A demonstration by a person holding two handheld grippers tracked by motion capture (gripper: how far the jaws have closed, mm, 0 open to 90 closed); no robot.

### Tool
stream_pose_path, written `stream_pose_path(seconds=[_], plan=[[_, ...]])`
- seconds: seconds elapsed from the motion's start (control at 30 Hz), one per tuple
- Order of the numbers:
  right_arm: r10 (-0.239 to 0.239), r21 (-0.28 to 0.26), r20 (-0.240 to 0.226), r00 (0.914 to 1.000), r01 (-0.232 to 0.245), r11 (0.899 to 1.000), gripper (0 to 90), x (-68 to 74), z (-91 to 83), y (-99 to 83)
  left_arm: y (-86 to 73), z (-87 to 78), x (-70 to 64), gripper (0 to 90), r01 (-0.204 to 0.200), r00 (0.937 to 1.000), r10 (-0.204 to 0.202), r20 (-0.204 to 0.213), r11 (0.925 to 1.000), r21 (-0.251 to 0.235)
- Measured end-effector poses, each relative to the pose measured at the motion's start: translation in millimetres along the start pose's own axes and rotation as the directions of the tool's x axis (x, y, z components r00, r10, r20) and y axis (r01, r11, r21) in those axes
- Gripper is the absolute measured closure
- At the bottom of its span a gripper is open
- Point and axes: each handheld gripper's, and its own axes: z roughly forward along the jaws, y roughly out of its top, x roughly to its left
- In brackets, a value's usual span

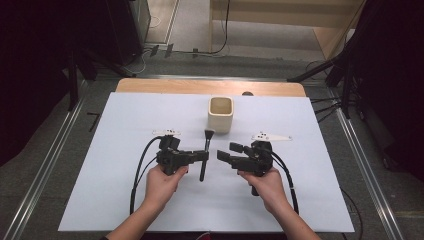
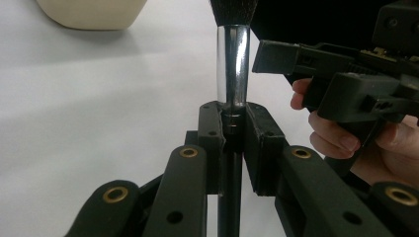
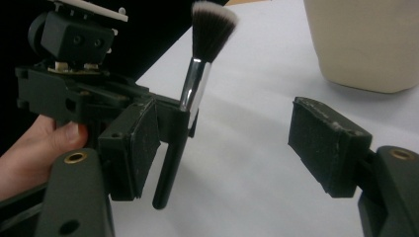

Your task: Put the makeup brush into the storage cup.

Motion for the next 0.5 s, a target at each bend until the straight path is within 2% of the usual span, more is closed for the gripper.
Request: stream_pose_path(seconds=[0.1, 0.13, 0.17, 0.2, 0.37, 0.5], plan=[[0.020, -0.001, 0.005, 0.9998, -0.020, 1.000, 29.1, 0.7, 1.4, 0.5, -0.7, 0.6, -0.5, 79.4, 0.002, 1.0000, -0.002, -0.001, 1.0000, -0.006], [0.055, -0.002, 0.007, 0.9985, -0.055, 0.998, 29.2, 0.3, 2.7, 1.0, -1.0, 0.6, -0.6, 79.4, 0.003, 1.0000, -0.003, 0.002, 1.0000, -0.006], [0.055, -0.002, 0.007, 0.9985, -0.055, 0.998, 29.2, 0.3, 2.7, 1.0, -1.5, 0.9, -0.9, 79.4, 0.003, 1.0000, -0.003, 0.004, 1.0000, -0.007], [0.085, -0.002, 0.008, 0.9963, -0.085, 0.996, 29.2, 0.1, 3.9, 1.6, -2.5, 2.5, -1.3, 79.4, 0.006, 1.0000, -0.006, 0.007, 1.0000, -0.004], [0.092, 0.013, 0.031, 0.9953, -0.092, 0.996, 30.1, 2.6, 6.8, 2.2, -4.4, 4.5, -2.2, 79.4, 0.006, 0.9999, -0.006, 0.011, 1.0000, -0.004], [0.129, 0.012, 0.039, 0.9909, -0.129, 0.992, 31.1, 5.6, 11.0, 2.3, -5.9, 7.1, -2.0, 79.4, 0.015, 0.9998, -0.015, 0.013, 0.9998, -0.010]])
